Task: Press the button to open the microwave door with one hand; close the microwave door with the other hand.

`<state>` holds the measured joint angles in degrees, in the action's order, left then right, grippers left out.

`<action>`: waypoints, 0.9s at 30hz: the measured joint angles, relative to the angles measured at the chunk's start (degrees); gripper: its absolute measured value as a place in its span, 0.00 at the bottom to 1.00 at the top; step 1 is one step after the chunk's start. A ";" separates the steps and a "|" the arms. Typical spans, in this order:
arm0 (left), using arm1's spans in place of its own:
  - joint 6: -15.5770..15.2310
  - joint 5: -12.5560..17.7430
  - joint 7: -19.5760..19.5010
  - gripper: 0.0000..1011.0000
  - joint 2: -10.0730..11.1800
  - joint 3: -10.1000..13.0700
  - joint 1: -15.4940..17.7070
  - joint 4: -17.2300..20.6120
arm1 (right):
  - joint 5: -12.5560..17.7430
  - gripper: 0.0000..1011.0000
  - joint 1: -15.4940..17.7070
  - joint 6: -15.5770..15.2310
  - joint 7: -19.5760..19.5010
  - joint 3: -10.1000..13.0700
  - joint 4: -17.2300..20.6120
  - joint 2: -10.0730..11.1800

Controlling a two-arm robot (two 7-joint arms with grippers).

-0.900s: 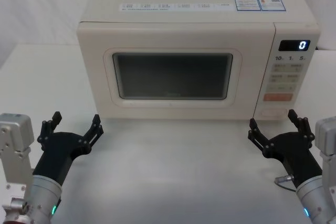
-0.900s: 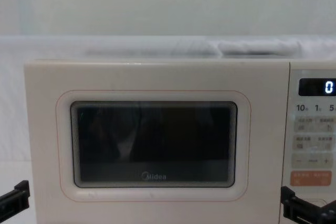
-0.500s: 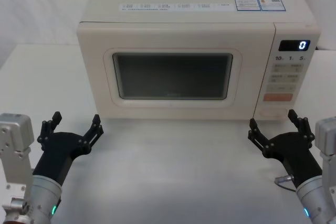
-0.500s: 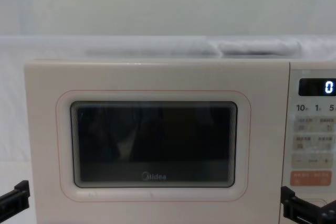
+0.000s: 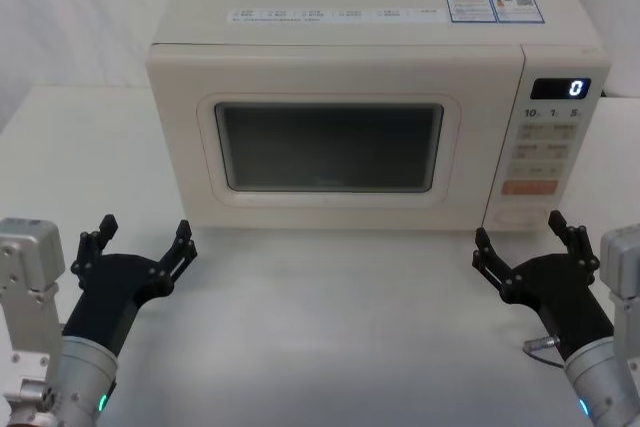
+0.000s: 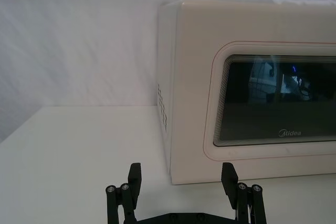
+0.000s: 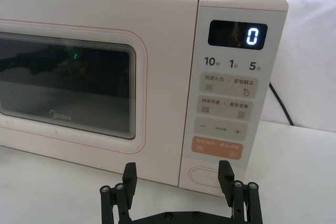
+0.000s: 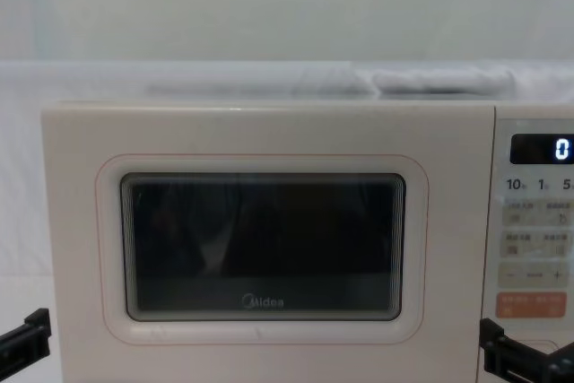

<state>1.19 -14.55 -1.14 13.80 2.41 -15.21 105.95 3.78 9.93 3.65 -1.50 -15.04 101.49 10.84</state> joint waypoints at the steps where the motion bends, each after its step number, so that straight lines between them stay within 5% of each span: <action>1: 0.00 0.00 0.00 0.99 0.00 0.00 0.00 0.00 | 0.00 0.99 0.00 0.00 0.00 0.00 0.00 0.00; 27: 0.00 0.00 0.00 0.99 0.00 0.00 0.00 0.00 | 0.00 0.99 0.00 0.00 0.00 0.00 0.00 0.00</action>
<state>1.19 -14.55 -1.14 13.81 2.42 -15.21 105.95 3.78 9.93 3.65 -1.50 -15.04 101.49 10.84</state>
